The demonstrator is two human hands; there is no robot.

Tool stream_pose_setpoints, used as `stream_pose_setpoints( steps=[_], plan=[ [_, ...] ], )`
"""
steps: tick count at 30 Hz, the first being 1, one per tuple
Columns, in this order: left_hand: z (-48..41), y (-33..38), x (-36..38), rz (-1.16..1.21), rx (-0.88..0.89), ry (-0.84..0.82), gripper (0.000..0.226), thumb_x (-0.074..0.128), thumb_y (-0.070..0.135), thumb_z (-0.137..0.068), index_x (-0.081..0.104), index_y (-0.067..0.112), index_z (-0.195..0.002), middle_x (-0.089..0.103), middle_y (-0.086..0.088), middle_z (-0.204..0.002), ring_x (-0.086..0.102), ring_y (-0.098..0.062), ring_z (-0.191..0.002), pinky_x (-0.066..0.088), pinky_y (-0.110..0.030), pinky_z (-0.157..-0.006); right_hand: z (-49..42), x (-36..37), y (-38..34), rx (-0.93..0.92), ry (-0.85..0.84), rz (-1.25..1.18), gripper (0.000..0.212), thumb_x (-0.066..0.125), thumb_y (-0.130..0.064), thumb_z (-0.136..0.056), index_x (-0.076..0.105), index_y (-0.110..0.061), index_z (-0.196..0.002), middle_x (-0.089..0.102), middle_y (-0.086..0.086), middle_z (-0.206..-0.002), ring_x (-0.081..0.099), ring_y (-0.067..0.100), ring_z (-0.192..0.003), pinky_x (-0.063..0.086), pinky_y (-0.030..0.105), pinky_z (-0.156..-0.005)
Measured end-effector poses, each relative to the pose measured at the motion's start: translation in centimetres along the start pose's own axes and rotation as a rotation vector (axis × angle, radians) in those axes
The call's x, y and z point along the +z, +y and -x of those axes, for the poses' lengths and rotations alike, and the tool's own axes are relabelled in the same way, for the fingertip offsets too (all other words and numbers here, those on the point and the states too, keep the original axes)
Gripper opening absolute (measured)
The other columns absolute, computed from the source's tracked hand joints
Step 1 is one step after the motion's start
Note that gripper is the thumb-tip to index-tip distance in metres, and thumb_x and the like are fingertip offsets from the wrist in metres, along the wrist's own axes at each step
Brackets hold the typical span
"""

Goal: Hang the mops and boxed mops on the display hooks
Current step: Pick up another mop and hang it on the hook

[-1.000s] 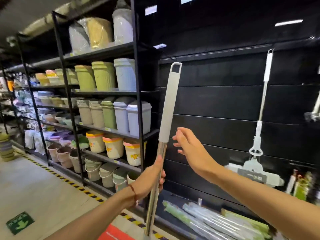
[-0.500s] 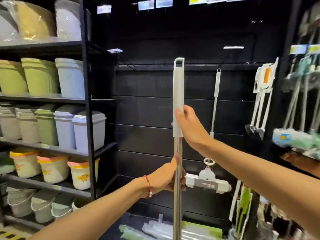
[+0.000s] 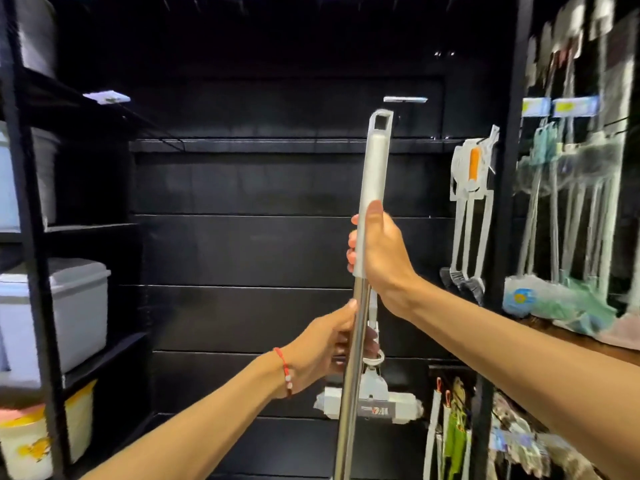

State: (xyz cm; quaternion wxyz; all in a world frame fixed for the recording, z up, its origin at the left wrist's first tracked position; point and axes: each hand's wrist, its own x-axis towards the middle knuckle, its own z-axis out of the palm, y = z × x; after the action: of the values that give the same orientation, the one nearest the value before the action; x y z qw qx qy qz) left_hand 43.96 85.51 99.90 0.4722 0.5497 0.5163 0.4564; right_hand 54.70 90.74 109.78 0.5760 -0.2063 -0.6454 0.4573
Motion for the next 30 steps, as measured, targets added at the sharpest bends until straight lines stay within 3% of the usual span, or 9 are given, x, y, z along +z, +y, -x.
stream_pose_setpoints(
  steps=[4,9,14,21,26,30],
  plan=[
    [-6.3,1.6,-0.3,-0.044,0.062,0.075,0.074,0.041,0.081,-0.080,0.072,0.016,-0.096,0.073,-0.004,-0.087,0.070,-0.019,-0.086,0.058,-0.041,-0.094,-5.9,-1.7,2.3,0.014,-0.047,0.021,0.039,0.033,-0.055,-0.107,0.053,-0.022,-0.103,0.058,0.004,-0.081,0.057,0.013,-0.064,0.058,0.030,-0.062],
    [-13.6,2.7,-0.4,-0.151,0.203,0.185,0.040,0.035,0.050,-0.108,0.049,0.012,-0.106,0.068,-0.010,-0.085,0.068,-0.021,-0.073,0.063,-0.030,-0.070,-12.7,-4.3,5.2,0.010,-0.133,0.078,0.037,0.039,-0.050,-0.108,0.053,-0.018,-0.117,0.064,0.004,-0.093,0.066,0.014,-0.070,0.063,0.030,-0.066],
    [-21.2,2.0,-1.2,-0.201,0.312,0.256,0.052,0.037,0.054,-0.107,0.050,0.003,-0.112,0.071,-0.008,-0.077,0.070,-0.026,-0.069,0.062,-0.056,-0.083,-18.9,-6.1,8.2,-0.088,-0.119,0.210,0.038,0.038,-0.049,-0.109,0.049,-0.017,-0.125,0.063,0.005,-0.103,0.068,0.015,-0.079,0.064,0.030,-0.071],
    [-30.6,4.8,-2.4,-0.251,0.416,0.221,0.049,0.042,0.050,-0.106,0.053,0.003,-0.110,0.071,-0.020,-0.080,0.072,-0.035,-0.068,0.063,-0.056,-0.078,-27.1,-8.4,10.4,-0.152,0.007,0.226,0.027,0.036,-0.045,-0.111,0.040,-0.024,-0.129,0.064,0.007,-0.106,0.064,0.016,-0.074,0.062,0.032,-0.069],
    [-35.4,7.9,-3.1,-0.302,0.436,0.160,0.046,0.041,0.050,-0.106,0.054,0.006,-0.106,0.072,-0.017,-0.077,0.074,-0.035,-0.066,0.065,-0.050,-0.074,-31.8,-9.9,10.2,-0.235,0.108,0.223,0.027,0.037,-0.042,-0.111,0.047,-0.021,-0.125,0.064,0.008,-0.101,0.063,0.019,-0.072,0.061,0.037,-0.069],
    [-38.3,9.9,-3.6,-0.322,0.466,0.158,0.051,0.041,0.054,-0.105,0.054,0.004,-0.105,0.073,-0.017,-0.076,0.075,-0.034,-0.065,0.064,-0.053,-0.075,-34.7,-10.7,9.4,-0.289,0.125,0.233,0.031,0.038,-0.041,-0.111,0.046,-0.019,-0.130,0.063,0.008,-0.103,0.062,0.016,-0.069,0.061,0.032,-0.064]
  ],
)
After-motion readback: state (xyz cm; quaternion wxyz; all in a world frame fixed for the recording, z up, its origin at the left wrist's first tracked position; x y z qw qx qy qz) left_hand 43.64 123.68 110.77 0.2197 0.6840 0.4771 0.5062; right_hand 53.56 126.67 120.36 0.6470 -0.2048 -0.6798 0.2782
